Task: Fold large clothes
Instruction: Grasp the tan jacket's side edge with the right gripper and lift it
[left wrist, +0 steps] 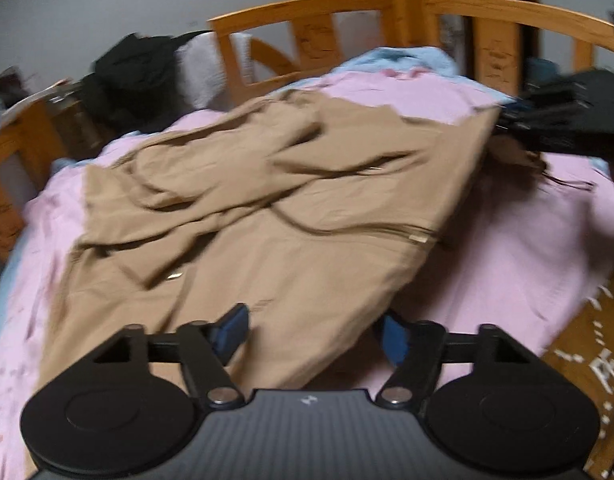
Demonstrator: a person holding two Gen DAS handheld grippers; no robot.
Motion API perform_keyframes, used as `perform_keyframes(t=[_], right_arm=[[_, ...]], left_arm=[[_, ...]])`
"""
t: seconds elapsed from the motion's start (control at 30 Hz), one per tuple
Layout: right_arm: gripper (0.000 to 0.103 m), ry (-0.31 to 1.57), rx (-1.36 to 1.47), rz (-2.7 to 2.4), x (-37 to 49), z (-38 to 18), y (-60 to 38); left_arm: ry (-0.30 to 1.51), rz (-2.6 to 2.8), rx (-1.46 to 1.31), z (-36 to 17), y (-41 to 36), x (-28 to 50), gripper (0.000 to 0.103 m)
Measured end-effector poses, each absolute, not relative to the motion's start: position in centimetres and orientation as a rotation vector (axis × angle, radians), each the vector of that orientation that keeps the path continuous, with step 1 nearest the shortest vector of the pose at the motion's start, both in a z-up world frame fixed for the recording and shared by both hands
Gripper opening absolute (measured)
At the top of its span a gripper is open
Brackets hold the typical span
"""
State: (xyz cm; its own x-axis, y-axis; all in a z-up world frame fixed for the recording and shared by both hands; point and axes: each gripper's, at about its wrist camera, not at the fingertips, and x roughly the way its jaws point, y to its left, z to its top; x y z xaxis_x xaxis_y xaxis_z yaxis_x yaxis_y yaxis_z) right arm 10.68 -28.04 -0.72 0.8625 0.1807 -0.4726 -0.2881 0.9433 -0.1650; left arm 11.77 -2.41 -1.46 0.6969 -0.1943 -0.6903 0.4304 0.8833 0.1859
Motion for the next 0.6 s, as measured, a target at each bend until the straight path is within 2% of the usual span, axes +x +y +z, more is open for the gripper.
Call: perform_keyframes(t=[0.13,0.27,0.6], right_arm=[[0.012,0.446,-0.243,0.244,10.4,-0.5,-28.0],[0.012,0.439,-0.224,0.239,10.6,-0.2,-28.3],[0.012,0.438,-0.235,0.233,10.5,-0.2,-28.1]], left_arm=[[0.667,-0.257,0.4,-0.6,0.1,10.5,0.059],[0.622,-0.162,0.456,0.4,3.3,8.7,0.058],[0.75,-0.013,0.454,-1.1,8.7,6.9,0.055]])
